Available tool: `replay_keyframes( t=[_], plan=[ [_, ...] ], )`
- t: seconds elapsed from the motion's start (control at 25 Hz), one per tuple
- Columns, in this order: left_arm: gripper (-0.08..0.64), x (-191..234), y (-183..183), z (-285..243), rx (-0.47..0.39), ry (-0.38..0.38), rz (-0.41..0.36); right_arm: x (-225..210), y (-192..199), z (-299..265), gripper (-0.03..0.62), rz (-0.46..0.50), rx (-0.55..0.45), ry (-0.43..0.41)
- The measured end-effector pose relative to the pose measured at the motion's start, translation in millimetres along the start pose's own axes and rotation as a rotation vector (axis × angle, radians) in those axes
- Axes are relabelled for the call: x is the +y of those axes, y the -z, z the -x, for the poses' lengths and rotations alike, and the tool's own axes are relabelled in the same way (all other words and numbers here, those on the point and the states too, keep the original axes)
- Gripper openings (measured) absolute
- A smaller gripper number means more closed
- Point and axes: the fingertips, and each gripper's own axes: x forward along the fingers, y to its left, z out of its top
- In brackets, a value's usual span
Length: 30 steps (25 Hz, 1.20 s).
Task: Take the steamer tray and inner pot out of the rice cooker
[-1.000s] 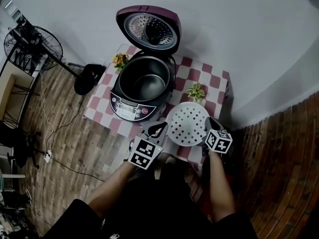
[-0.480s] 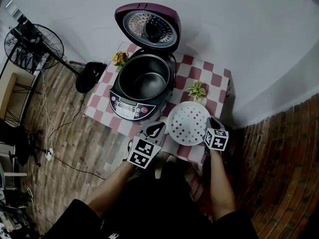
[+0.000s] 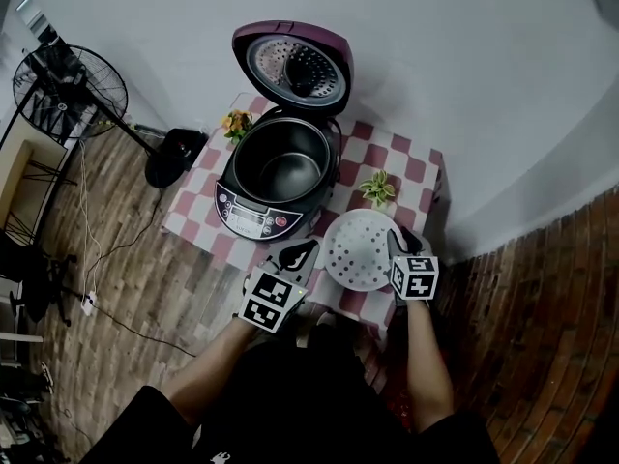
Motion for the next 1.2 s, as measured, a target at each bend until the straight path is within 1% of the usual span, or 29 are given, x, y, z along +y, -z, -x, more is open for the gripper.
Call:
replay_keyframes(
  t=[0.08, 0.24, 0.4, 0.56, 0.72, 0.92, 1.08, 1.2],
  plan=[
    [0.003, 2, -13, 5, -0.022, -0.008, -0.011, 15, -22, 6, 0.109, 0.0, -0.039, -0.036],
    [0.003, 23, -43, 18, -0.08, -0.05, -0.019, 44, -66, 17, 0.004, 0.038, -0.094, -0.088],
    [0.003, 65, -67, 32, -0.118, -0.13, -0.029, 72, -110, 23, 0.002, 0.062, -0.142, -0.138],
    [0.002, 114, -75, 37, -0.106, -0.218, -0.048, 99, -139, 18, 0.002, 0.085, -0.17, -0.172],
    [0.003, 154, -81, 35, -0.088, -0.268, -0.076, 119, -158, 7, 0.002, 0.12, -0.171, -0.178],
    [0.003, 196, -83, 24, -0.051, -0.28, -0.097, 136, -178, -12, 0.002, 0.15, -0.165, -0.164],
    [0.003, 224, -83, 11, -0.008, -0.259, -0.114, 151, -193, -25, 0.002, 0.177, -0.163, -0.159],
    [0.02, 241, -80, 2, 0.017, -0.238, -0.121, 165, -202, -38, 0.002, 0.206, -0.152, -0.157]
  ],
)
